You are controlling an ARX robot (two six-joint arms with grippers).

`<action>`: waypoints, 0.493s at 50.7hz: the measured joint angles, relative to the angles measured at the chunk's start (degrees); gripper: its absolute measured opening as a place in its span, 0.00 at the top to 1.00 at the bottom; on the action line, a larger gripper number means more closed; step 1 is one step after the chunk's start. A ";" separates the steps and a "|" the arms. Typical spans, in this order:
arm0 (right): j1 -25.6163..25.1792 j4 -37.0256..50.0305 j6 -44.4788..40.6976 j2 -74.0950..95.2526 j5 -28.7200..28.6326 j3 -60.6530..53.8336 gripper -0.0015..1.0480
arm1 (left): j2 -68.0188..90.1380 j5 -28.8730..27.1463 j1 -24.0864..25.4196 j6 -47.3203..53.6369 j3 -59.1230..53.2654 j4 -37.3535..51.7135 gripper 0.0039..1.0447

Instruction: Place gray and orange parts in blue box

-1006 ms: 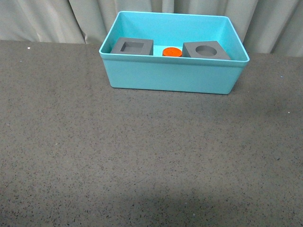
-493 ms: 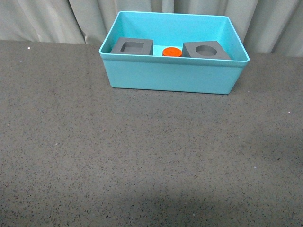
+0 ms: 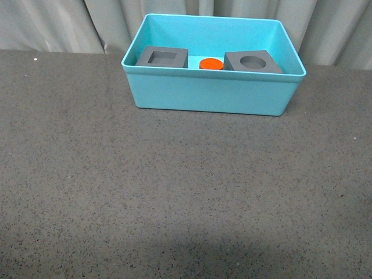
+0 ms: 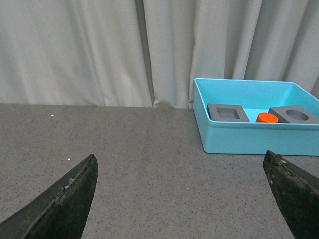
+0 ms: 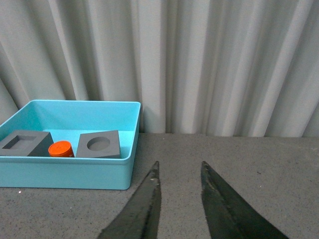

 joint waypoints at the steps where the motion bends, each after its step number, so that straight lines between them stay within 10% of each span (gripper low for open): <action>1: -0.26 -0.20 0.02 -0.57 -0.39 -0.33 0.83 | 0.00 -0.02 0.00 0.00 0.00 0.00 0.06; 7: -1.70 -1.57 0.02 -3.58 -2.14 -1.99 0.99 | 0.00 -0.02 0.00 0.00 0.00 0.00 0.06; 25: -7.21 -6.56 0.24 -11.65 -7.26 -4.98 0.99 | 0.00 -0.02 0.00 0.02 0.00 0.00 0.06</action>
